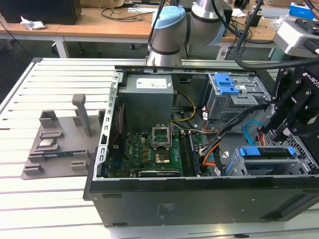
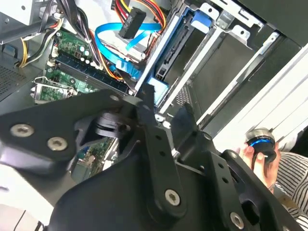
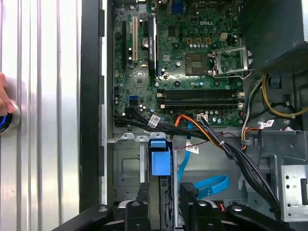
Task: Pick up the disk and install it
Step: 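Insert the disk into the insertion slot, then insert the first disk wire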
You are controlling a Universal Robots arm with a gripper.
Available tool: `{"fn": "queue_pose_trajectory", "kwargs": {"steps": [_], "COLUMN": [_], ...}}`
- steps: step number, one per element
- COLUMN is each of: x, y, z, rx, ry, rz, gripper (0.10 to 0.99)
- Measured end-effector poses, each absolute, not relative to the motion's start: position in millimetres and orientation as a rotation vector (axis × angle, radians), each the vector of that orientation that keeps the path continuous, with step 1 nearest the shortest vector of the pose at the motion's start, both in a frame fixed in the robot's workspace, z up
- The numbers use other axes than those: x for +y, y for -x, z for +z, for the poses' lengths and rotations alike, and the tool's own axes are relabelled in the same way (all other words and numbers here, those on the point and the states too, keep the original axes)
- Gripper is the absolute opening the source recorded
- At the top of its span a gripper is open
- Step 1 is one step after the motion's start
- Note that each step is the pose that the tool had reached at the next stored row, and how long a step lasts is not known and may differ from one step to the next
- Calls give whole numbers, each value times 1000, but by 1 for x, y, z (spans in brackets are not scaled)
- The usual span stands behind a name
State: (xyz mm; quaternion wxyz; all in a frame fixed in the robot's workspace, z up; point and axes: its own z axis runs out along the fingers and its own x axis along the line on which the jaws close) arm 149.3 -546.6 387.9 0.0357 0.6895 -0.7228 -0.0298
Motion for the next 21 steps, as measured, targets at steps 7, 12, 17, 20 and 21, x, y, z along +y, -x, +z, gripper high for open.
{"fn": "queue_pose_trajectory", "kwargs": {"steps": [7, 12, 17, 20, 21], "x": [-547, -547, -546, -546, -546], "y": [-149, -151, -158, -166, -169], "z": [388, 387, 387, 387, 387], "rx": [-2221, -2221, -2220, -2220, -2220], "ry": [-2118, -2118, -2118, -2118, -2118], "rz": [-91, -92, -91, -90, -90], "gripper": [106, 106, 106, 106, 106]}}
